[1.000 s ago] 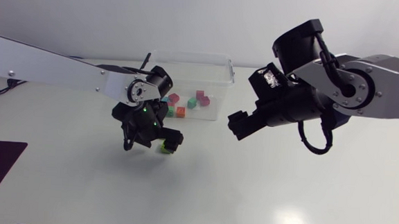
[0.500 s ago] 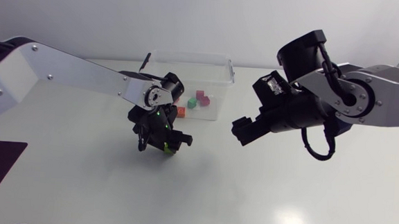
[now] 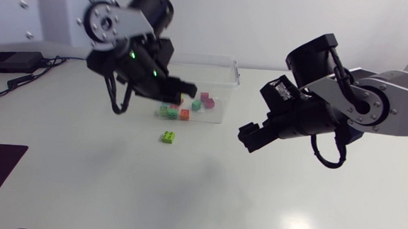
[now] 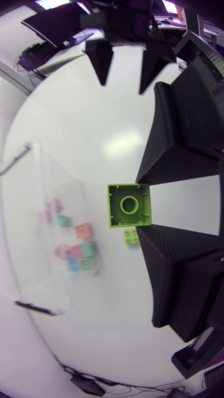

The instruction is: Place the duplo bricks in the container

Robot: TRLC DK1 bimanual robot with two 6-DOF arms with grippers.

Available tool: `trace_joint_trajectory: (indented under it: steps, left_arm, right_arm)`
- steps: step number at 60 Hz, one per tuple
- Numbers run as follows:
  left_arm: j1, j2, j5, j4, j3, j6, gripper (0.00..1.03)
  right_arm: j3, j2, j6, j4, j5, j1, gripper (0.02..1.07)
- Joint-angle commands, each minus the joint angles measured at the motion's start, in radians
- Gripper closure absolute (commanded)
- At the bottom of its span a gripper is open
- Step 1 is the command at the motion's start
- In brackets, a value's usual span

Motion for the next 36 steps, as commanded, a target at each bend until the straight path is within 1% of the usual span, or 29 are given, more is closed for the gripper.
trace_joint_trajectory:
  steps: [1, 11, 14, 24, 27, 36]
  left_arm:
    - [0.021, -0.012, -0.017, -0.009, 0.116, 0.021, 0.82]
    - [0.061, 0.109, -0.017, 0.008, 0.289, 0.041, 0.82]
    - [0.069, 0.147, -0.017, 0.049, 0.312, 0.046, 0.82]
    - [0.109, 0.284, -0.017, 0.097, 0.406, 0.055, 0.81]
    - [0.125, 0.324, -0.020, 0.132, 0.424, 0.057, 0.81]
    - [0.151, 0.434, -0.027, 0.132, 0.523, 0.066, 0.81]
  right_arm:
    - [-0.026, -0.015, -0.005, 0.012, -0.005, 0.002, 0.08]
    - [-0.029, -0.018, 0.002, 0.011, -0.004, 0.007, 0.08]
    - [-0.032, -0.019, 0.000, 0.011, -0.004, 0.007, 0.08]
    - [-0.046, -0.028, -0.006, 0.011, -0.004, 0.002, 0.08]
    - [-0.050, -0.028, -0.006, 0.011, -0.004, 0.002, 0.08]
    - [-0.056, -0.028, -0.006, 0.011, -0.004, 0.000, 0.08]
